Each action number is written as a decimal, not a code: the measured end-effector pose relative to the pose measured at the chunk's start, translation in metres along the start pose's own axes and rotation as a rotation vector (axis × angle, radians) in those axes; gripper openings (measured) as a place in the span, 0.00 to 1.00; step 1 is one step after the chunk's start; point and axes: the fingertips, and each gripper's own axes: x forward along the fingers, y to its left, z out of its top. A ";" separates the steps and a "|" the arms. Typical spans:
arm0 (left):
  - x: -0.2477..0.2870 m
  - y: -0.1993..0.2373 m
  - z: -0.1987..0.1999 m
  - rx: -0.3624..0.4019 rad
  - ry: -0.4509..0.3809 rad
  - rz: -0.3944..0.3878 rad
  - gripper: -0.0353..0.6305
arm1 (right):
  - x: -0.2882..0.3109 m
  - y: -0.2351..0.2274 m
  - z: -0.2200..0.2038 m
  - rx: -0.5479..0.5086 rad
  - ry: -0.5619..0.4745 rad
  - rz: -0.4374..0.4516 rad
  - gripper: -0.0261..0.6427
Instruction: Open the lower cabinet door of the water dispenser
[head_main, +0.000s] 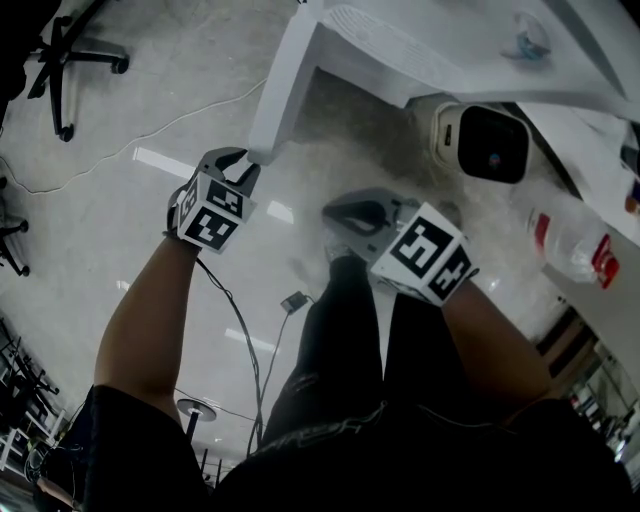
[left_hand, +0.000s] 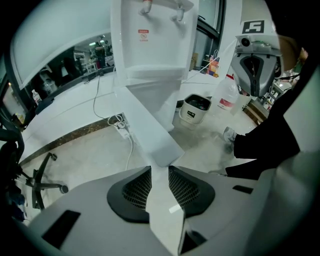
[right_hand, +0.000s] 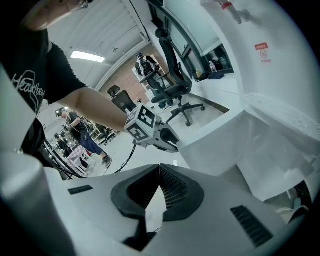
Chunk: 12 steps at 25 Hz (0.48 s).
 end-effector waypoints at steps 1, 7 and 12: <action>0.000 0.002 -0.001 0.001 0.006 0.003 0.21 | 0.000 0.000 0.000 0.002 -0.001 0.001 0.06; -0.002 0.013 -0.006 -0.006 0.028 0.025 0.21 | 0.000 -0.003 -0.001 0.012 -0.009 -0.003 0.06; -0.004 0.021 -0.012 -0.049 0.036 0.024 0.21 | -0.002 -0.005 -0.004 0.020 -0.012 -0.010 0.06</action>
